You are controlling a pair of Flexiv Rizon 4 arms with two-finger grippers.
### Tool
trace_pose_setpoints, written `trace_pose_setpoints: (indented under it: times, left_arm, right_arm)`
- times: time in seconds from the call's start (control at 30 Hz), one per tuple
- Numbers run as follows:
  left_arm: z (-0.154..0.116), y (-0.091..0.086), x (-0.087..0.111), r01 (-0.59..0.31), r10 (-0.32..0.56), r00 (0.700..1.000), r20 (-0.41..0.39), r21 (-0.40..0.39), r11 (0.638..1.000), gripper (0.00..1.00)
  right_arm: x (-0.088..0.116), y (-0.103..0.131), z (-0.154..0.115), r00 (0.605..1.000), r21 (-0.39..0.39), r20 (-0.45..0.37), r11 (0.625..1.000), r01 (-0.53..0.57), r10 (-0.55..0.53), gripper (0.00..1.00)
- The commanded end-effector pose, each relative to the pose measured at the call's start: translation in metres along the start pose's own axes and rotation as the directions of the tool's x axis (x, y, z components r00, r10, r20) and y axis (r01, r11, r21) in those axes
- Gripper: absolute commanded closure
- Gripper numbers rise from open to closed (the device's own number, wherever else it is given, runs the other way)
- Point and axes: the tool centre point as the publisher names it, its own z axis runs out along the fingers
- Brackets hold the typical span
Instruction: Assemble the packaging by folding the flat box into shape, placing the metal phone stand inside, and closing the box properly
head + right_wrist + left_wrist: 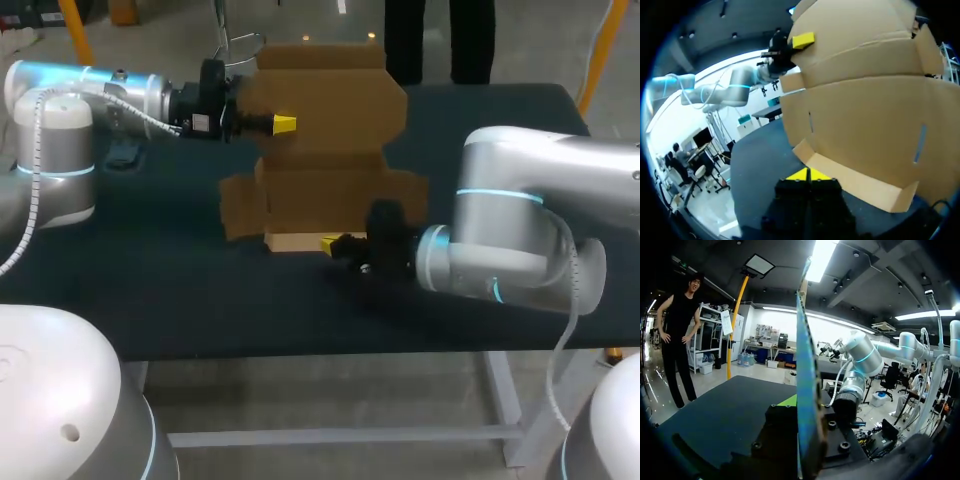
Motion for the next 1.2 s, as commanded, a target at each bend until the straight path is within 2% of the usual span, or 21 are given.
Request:
trace_pose_setpoints:
  times: [0.03,0.4,1.2]
  left_arm:
    - [-0.002,0.001,-0.001,0.000,0.000,1.000,-0.005,-0.001,1.000,1.00]
    - [-0.002,0.001,-0.001,0.000,0.000,1.000,-0.005,-0.001,1.000,1.00]
    - [-0.002,0.001,-0.001,0.000,0.000,1.000,-0.005,-0.001,1.000,1.00]
  right_arm:
    - [-0.002,-0.005,0.019,0.997,-0.016,0.074,1.000,-0.007,0.008,1.00]
    - [-0.017,-0.014,0.035,0.993,0.004,0.117,1.000,-0.022,0.021,1.00]
    - [-0.029,-0.021,0.054,0.985,0.036,0.170,0.999,-0.038,0.031,1.00]
